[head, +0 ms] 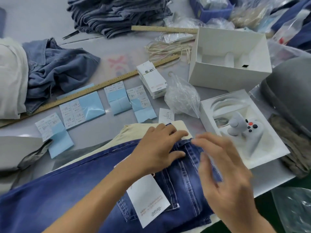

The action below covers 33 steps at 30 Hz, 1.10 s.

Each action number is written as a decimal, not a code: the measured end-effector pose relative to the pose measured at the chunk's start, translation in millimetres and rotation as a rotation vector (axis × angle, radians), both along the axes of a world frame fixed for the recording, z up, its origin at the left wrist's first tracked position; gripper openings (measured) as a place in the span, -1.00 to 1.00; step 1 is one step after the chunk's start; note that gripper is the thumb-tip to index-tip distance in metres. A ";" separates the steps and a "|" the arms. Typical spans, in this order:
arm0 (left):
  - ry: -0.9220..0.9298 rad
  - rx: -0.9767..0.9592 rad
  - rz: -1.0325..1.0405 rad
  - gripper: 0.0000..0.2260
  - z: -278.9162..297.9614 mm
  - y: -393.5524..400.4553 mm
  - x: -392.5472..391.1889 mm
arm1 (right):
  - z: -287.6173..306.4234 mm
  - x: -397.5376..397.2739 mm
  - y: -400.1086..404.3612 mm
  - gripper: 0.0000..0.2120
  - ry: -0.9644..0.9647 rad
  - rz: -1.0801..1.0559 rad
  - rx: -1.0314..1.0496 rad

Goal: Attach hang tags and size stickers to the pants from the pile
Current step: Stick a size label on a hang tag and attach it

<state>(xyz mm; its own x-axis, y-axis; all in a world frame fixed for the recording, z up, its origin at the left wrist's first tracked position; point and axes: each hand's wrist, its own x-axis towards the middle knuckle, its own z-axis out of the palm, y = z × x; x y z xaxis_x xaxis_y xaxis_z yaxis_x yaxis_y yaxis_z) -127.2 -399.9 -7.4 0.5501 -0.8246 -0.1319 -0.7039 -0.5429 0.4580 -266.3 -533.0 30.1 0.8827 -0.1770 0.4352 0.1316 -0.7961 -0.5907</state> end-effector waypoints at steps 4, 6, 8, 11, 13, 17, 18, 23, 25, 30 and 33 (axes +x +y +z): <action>0.274 -0.330 0.207 -0.84 -10.9 9.4 33.3 | -28.1 10.4 1.5 -0.82 0.589 0.190 0.028; 0.256 -0.427 0.399 -0.90 -17.2 31.8 55.2 | -36.4 14.2 -7.7 -0.81 0.683 0.172 0.155; 0.194 -0.430 0.563 -0.88 -25.2 62.9 80.1 | -37.2 24.0 -13.1 -0.81 0.698 0.186 0.146; -0.011 -0.230 0.680 -0.89 -43.5 112.2 110.2 | -30.0 51.1 -8.5 -0.88 0.689 0.260 0.060; -0.128 -0.102 0.716 -0.87 -57.3 131.3 121.4 | -25.2 81.7 3.9 -0.87 0.672 0.321 0.054; -0.082 -0.118 0.832 -0.86 -82.0 135.4 134.1 | -29.0 166.9 45.0 -0.86 0.638 0.422 0.130; -0.054 -0.117 0.849 -0.85 -88.7 133.1 135.2 | -34.5 189.6 55.6 -0.87 0.651 0.433 0.167; 0.012 -0.016 0.816 -0.75 -114.8 126.4 143.8 | -91.1 284.3 90.4 -0.86 0.762 0.365 0.137; 0.007 0.047 0.769 -0.70 -120.5 125.6 155.0 | -115.4 304.6 94.7 -0.82 0.779 0.305 0.032; -0.035 0.155 0.638 -0.52 -130.9 127.9 185.0 | -151.8 326.3 96.7 -0.73 0.700 0.190 -0.141; -0.032 0.193 0.583 -0.53 -143.9 133.4 190.5 | -162.4 332.7 94.8 -0.66 0.704 0.150 -0.182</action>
